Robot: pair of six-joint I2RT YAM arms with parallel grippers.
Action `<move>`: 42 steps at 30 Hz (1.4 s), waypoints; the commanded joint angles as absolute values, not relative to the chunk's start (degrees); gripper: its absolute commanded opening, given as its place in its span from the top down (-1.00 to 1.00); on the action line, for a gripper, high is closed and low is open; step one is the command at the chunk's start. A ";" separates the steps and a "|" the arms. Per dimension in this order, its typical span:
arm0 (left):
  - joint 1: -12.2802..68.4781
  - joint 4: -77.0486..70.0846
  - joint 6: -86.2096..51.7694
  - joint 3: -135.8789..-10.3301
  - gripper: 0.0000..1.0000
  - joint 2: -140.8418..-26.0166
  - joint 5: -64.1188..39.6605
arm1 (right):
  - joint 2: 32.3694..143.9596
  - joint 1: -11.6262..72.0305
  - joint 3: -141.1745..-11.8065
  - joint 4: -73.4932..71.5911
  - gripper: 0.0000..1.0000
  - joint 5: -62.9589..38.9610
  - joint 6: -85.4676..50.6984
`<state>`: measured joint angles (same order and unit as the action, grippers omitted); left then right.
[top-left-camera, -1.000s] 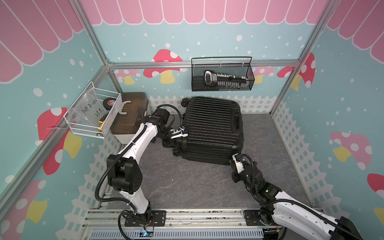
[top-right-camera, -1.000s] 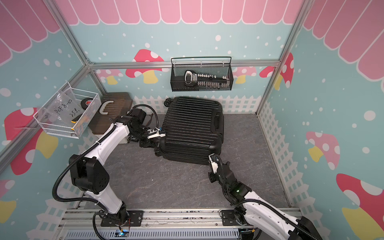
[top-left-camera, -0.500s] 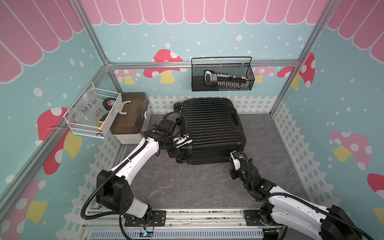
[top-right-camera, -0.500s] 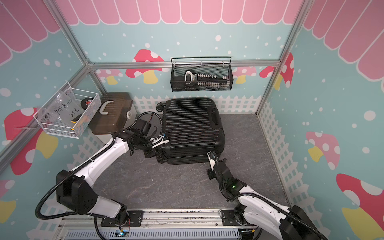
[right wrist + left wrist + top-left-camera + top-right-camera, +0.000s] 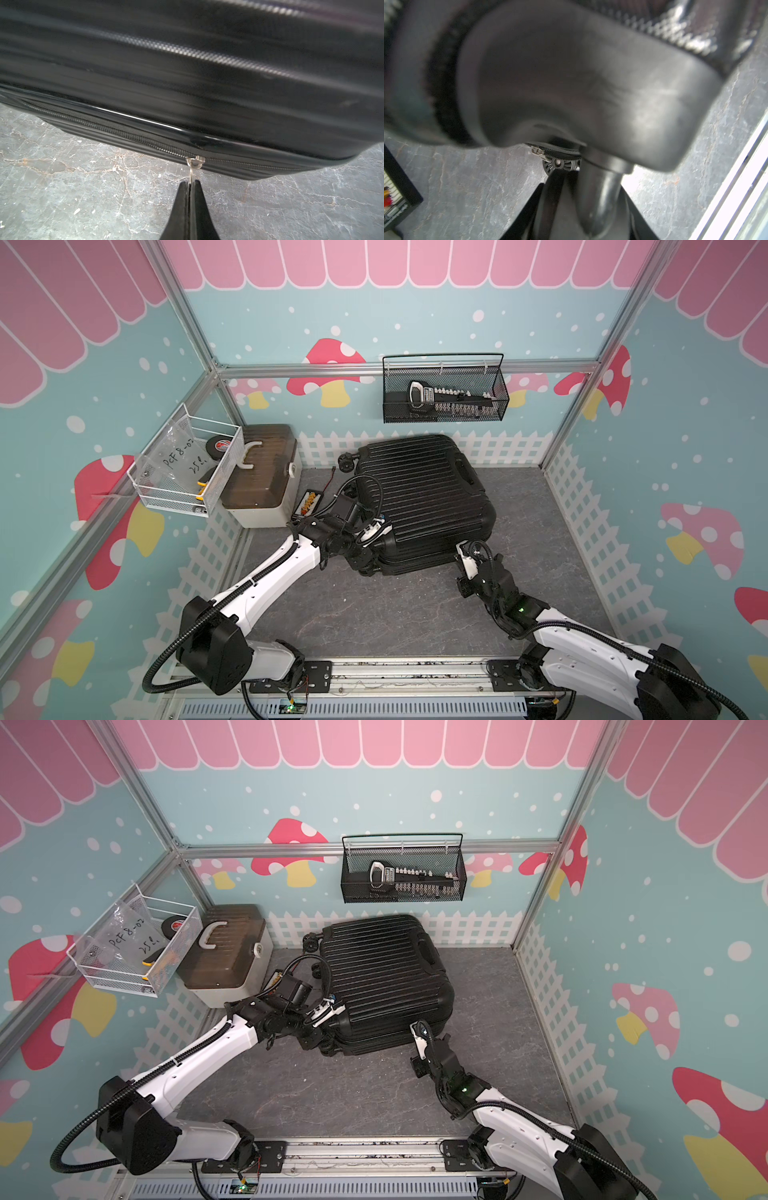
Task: Close the suitcase zippers
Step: Zip the zipper on the suitcase.
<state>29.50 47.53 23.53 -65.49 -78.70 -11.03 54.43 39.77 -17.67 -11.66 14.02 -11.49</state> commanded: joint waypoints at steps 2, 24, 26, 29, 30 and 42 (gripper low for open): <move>29.65 35.13 5.02 -64.55 0.67 -78.80 -6.70 | 54.76 41.04 -18.23 -9.56 1.00 6.58 -9.90; 33.50 25.50 -0.53 -61.22 0.67 -76.33 -13.29 | 56.24 41.04 -17.33 -15.04 1.00 -3.43 -9.80; 33.89 24.53 -1.17 -60.94 0.67 -76.64 -13.95 | 56.69 41.05 -17.31 -16.48 1.00 -5.24 -10.08; 34.38 22.69 -2.31 -60.57 0.68 -77.49 -15.28 | 57.58 41.13 -17.31 -18.31 1.00 -7.15 -10.71; 34.60 22.13 -2.50 -60.52 0.68 -77.88 -15.65 | 57.87 41.13 -17.31 -18.85 1.00 -7.63 -10.96; 38.97 16.82 -4.98 -62.38 0.69 -83.16 -17.25 | 61.39 43.69 -17.63 -24.10 1.00 -11.57 -11.54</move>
<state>38.76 25.76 -0.36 -60.07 -81.38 -19.99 61.10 41.34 -17.67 -21.96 -4.25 -12.05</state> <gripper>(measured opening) 0.452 0.049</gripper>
